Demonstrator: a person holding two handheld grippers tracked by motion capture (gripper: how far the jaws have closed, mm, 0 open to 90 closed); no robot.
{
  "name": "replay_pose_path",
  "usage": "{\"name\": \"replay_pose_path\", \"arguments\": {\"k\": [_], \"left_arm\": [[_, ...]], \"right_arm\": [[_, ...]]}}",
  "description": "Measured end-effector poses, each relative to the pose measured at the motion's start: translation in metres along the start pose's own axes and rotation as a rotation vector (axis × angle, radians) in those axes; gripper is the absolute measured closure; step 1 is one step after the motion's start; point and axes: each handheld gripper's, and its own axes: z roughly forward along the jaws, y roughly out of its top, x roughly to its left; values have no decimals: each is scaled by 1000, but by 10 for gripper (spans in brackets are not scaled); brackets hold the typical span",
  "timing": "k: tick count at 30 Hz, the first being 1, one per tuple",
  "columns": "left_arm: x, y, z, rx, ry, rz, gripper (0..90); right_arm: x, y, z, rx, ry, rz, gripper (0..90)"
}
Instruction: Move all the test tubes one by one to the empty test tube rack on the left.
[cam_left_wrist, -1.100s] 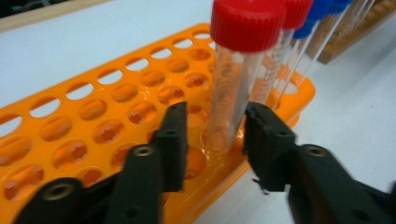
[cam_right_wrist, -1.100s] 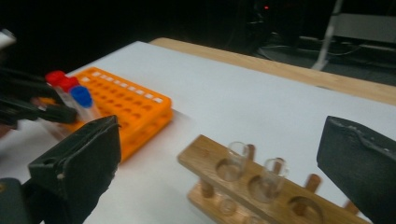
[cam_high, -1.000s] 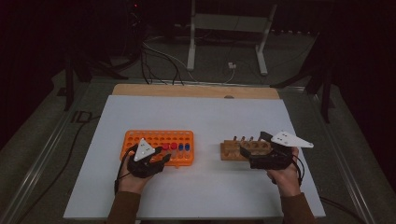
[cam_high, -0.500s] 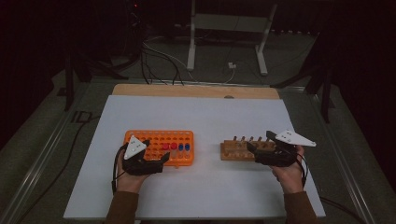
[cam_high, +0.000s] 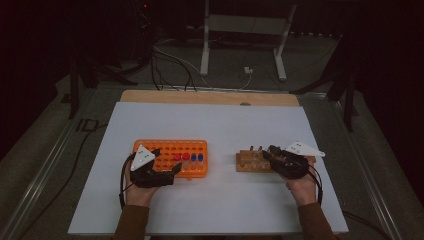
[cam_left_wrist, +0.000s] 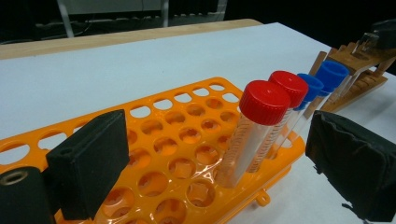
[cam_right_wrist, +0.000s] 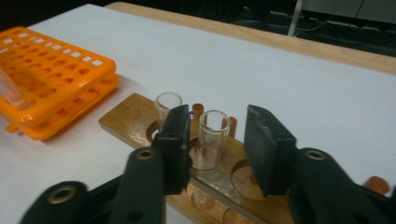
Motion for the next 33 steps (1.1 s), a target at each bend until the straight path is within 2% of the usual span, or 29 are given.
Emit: {"name": "replay_pose_path", "arguments": {"k": [6, 27, 33], "left_arm": [[1, 0, 0, 3, -10, -12, 45], [-1, 0, 1, 8, -12, -14, 37], [-1, 0, 2, 7, -13, -15, 37]], "right_arm": [[4, -4, 8, -8, -22, -6, 738], [9, -8, 6, -26, -1, -27, 758], [6, -6, 4, -32, -12, -3, 760]]}}
